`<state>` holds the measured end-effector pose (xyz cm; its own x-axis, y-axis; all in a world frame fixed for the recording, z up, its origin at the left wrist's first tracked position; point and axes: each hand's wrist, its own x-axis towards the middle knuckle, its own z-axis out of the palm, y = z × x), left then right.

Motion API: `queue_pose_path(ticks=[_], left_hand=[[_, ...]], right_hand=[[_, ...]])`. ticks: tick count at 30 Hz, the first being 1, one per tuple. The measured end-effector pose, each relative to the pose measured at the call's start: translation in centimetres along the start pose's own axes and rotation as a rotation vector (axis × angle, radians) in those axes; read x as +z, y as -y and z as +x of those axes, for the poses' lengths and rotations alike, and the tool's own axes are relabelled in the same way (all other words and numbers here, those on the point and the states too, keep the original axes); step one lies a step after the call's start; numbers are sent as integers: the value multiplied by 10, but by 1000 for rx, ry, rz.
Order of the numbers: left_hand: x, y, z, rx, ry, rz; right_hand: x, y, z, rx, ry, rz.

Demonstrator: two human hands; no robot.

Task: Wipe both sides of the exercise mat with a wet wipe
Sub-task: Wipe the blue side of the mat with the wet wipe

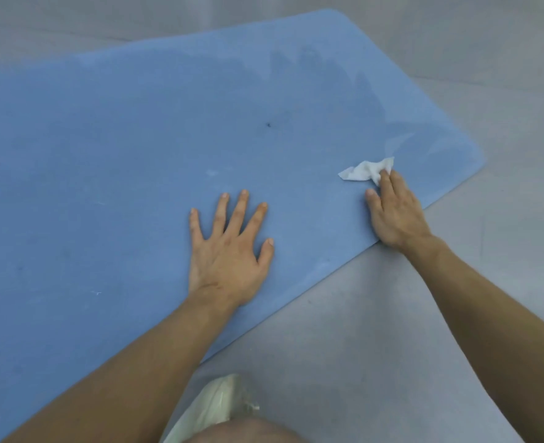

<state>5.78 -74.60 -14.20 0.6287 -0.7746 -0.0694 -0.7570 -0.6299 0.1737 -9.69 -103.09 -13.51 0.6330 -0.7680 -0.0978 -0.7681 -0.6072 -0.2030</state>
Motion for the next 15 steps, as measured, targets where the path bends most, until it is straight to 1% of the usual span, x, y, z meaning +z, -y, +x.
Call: queue_pose_path(ticks=[3,9,11,13,15], left_hand=[[-1,-1,-1,0,2,6],[0,-1,0,-8,-2,10],[0,-1,0,-8,-7,15],[1,-1,0,-3,-5,16],[1,0,0,-2,0,9]], right_hand=[[7,19,-22,-131,22,35],[9,63,-113,-540,192,10],[11,67,-140,-653,218,-29],[13,61,-148,-708,185,-105],[13,50,-136,-667,104,-165]])
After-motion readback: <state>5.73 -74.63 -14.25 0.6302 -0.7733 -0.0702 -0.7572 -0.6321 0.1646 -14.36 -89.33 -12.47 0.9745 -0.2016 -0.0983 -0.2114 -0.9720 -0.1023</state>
